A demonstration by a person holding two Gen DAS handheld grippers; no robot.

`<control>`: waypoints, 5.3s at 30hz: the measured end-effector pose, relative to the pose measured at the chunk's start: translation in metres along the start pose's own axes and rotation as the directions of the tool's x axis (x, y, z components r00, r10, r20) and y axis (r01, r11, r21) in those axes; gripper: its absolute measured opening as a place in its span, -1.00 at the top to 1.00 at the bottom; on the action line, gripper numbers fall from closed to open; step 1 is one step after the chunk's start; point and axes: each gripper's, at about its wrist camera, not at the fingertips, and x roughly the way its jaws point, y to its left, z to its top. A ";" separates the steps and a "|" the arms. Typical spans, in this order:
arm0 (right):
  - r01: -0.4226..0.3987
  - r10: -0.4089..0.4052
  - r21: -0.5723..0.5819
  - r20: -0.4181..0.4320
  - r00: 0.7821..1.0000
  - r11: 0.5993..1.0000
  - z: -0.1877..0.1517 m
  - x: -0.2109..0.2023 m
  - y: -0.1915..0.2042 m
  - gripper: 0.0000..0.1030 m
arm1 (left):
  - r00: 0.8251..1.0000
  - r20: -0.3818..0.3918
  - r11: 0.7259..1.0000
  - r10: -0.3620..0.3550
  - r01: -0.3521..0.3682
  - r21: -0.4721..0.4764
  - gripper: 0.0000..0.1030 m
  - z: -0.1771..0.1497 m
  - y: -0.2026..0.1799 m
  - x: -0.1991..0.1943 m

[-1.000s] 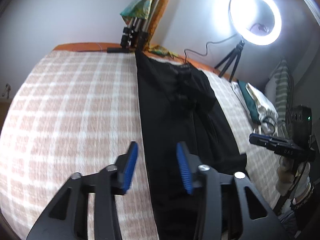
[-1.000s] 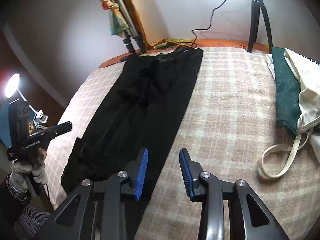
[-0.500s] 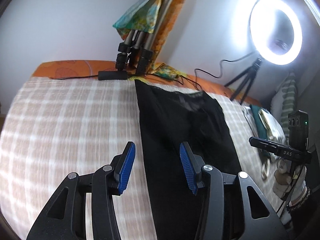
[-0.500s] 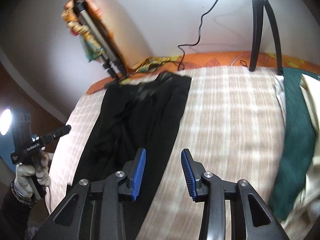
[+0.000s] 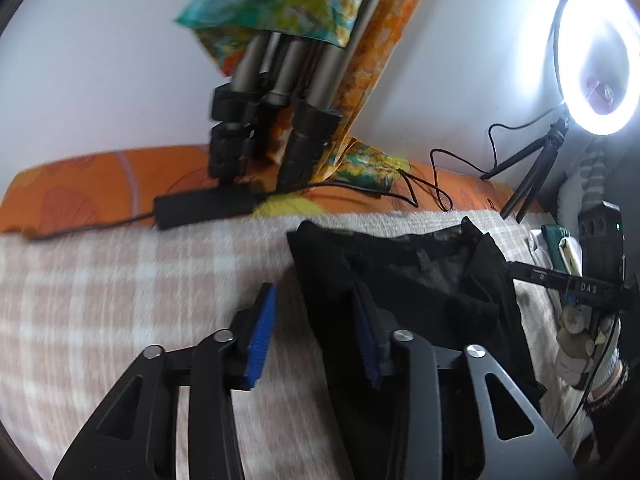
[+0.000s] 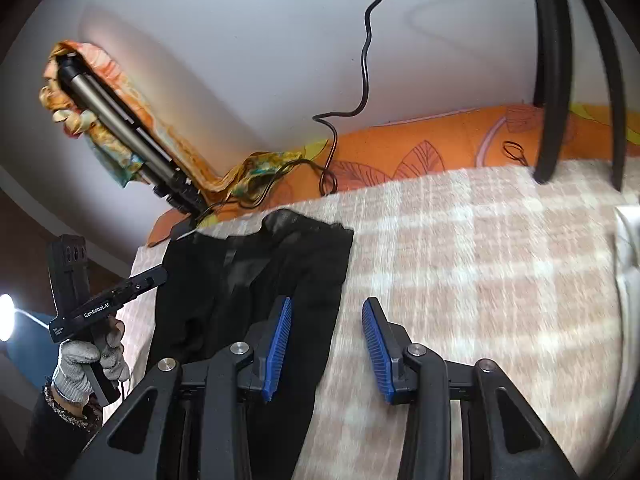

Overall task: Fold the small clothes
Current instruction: 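Grasp the collar end of the strip with both grippers, then lift the collar end and fold it over toward the hem with both grippers, then open both grippers and release the folded black shirt onto the blanket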

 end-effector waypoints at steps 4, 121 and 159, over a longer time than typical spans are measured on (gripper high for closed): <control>-0.007 0.007 -0.008 0.000 1.000 1.000 0.011 0.010 0.003 0.23 | 1.000 -0.021 0.998 -0.003 0.004 0.060 0.45 0.004 -0.009 0.016; -0.206 0.221 0.120 -0.132 0.966 0.971 -0.304 -0.161 0.068 0.91 | 0.963 -0.040 0.938 -0.266 0.248 -0.243 0.92 -0.283 -0.068 -0.179; 0.053 -0.097 -0.385 -0.094 0.991 0.921 -0.280 -0.138 0.146 0.49 | 0.997 -0.071 0.986 -0.014 0.025 0.163 0.75 -0.282 -0.145 -0.149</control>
